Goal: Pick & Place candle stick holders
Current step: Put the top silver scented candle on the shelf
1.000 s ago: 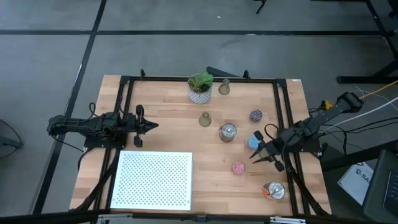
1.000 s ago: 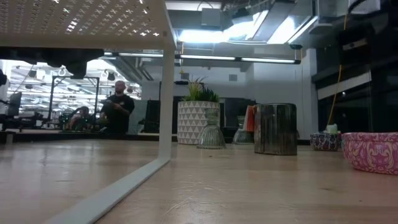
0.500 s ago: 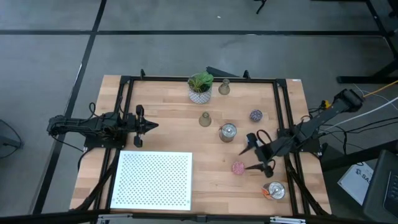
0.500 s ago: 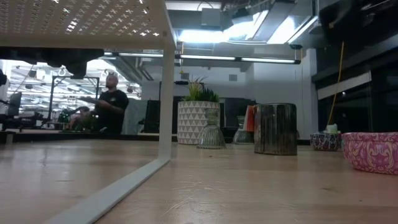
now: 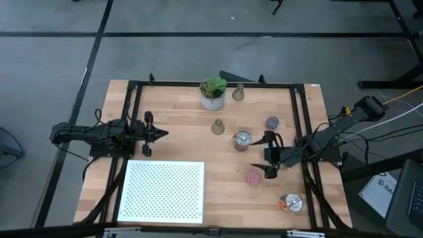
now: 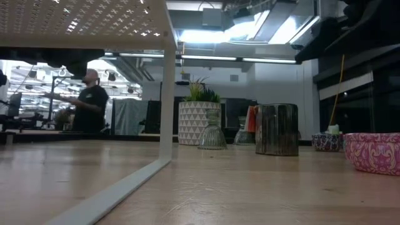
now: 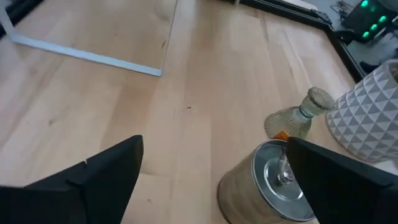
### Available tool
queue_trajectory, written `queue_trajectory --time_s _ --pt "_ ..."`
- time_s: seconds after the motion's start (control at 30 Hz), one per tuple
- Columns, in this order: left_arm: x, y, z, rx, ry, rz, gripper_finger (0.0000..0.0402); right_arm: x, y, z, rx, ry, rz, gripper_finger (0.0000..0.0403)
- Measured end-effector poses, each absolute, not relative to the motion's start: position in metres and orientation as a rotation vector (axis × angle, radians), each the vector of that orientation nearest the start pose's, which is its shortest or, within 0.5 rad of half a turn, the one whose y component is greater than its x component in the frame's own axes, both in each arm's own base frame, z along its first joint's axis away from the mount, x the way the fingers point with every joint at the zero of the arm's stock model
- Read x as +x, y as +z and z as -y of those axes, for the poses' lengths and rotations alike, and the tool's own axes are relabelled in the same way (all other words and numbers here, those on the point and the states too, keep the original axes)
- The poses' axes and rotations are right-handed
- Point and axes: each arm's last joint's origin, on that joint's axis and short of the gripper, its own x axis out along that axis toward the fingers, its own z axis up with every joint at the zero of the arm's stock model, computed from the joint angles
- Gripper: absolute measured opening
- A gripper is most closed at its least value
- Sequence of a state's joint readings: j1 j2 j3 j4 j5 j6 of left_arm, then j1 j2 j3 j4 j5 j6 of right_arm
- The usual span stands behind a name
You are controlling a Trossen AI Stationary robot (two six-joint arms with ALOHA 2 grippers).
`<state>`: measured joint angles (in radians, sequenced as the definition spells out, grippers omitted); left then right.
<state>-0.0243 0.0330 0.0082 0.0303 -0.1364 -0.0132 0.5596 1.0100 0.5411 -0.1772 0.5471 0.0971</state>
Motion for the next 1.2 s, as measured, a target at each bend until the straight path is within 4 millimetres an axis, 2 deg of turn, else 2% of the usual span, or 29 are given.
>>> queue_trajectory --time_s 0.17,0.4,0.7,0.87,1.2 --pt "0.099 0.167 -0.002 -0.014 0.112 0.006 0.0004 0.181 0.214 -0.085 -0.153 -0.077 -0.551 0.0399" --pt "0.099 0.167 -0.002 -0.014 0.112 0.006 0.0004 0.188 0.209 -0.058 -0.108 -0.209 -0.589 0.0399" --pt "0.099 0.167 -0.001 -0.014 0.112 0.006 0.0004 0.200 0.203 -0.027 0.006 -0.236 -0.636 0.0399" --pt "0.099 0.167 -0.001 -0.014 0.112 0.006 0.0004 0.206 0.194 -0.020 0.010 -0.221 -0.692 0.0399" --pt "0.099 0.167 -0.002 -0.014 0.112 0.007 0.0004 0.230 0.175 -0.013 0.048 -0.200 -0.690 0.0399"
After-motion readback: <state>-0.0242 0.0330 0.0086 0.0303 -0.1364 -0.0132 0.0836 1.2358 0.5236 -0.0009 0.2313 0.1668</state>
